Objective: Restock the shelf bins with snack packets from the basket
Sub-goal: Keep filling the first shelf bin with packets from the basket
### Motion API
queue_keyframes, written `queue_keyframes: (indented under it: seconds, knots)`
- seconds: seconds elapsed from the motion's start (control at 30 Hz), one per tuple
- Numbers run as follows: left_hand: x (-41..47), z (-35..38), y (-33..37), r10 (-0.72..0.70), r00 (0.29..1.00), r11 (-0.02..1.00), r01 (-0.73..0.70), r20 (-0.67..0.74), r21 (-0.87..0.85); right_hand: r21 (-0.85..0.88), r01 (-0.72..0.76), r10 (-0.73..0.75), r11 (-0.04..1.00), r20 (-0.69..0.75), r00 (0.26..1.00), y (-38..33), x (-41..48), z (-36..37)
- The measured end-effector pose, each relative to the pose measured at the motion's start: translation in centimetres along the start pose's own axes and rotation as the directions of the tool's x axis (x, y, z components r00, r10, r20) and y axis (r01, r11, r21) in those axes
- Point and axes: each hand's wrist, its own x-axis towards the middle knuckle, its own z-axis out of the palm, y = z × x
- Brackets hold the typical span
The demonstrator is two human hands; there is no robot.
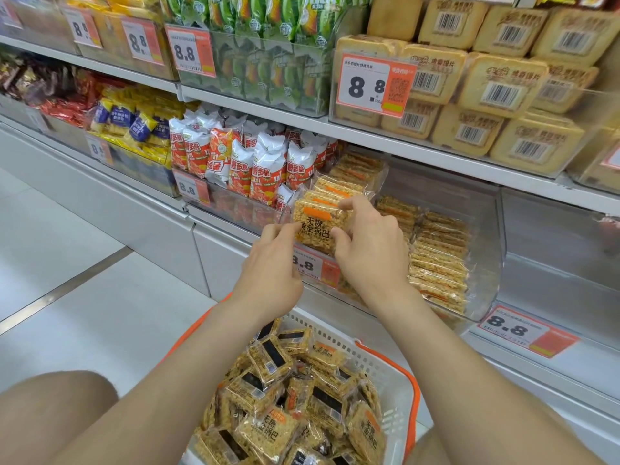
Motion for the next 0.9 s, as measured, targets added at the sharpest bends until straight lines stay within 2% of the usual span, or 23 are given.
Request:
queue_keyframes:
  seconds: [0.27, 0.37, 0.5, 0.57, 0.6, 0.67, 0.77, 0.83, 0.9]
  knots:
    - [-0.1, 0.0, -0.5, 0.053, 0.998, 0.992, -0.056, 0.023, 0.112, 0.038, 0.019, -0.022, 0.999, 0.092, 0.996, 0.9, 0.3, -0.3]
    - [-0.3, 0.0, -0.4, 0.079, 0.996, 0.991, -0.076, -0.028, 0.109, 0.015, 0.034, -0.034, 0.999, 0.029, 0.999, 0.8, -0.3, -0.5]
    - [-0.9, -0.1, -0.4, 0.180, 0.964, 0.971, -0.141, -0.198, 0.194, -0.023, 0.109, -0.111, 0.994, -0.108, 0.988, 0.0, -1.2, -1.0]
    - [-1.2, -0.2, -0.8, 0.168, 0.969, 0.964, -0.122, -0.183, 0.238, 0.062, 0.146, -0.144, 0.987, -0.035, 0.989, 0.0, -1.4, -1.1]
    - [-1.3, -0.1, -1.0, 0.135, 0.983, 0.963, -0.100, -0.126, 0.250, 0.106, 0.163, -0.170, 0.981, 0.060, 0.984, 0.1, -1.6, -1.0]
    - [-1.6, 0.4, -1.7, 0.055, 0.997, 0.950, -0.068, 0.054, 0.304, 0.113, 0.199, -0.226, 0.973, 0.347, 0.910, 0.3, -2.2, -0.4]
    - [-2.2, 2.4, -3.2, -0.034, 0.943, 0.892, -0.120, 0.331, 0.435, -0.021, 0.274, -0.170, 0.961, 0.738, 0.653, 0.7, -3.7, 1.4]
    - [-2.8, 4.4, -4.6, -0.077, 0.882, 0.848, -0.187, 0.464, 0.497, -0.094, 0.331, -0.102, 0.939, 0.843, 0.528, 1.0, -4.7, 2.8]
    - [-3.3, 6.4, -5.9, -0.144, 0.802, 0.809, -0.242, 0.580, 0.535, -0.136, 0.365, -0.057, 0.921, 0.879, 0.473, 1.0, -5.3, 3.8]
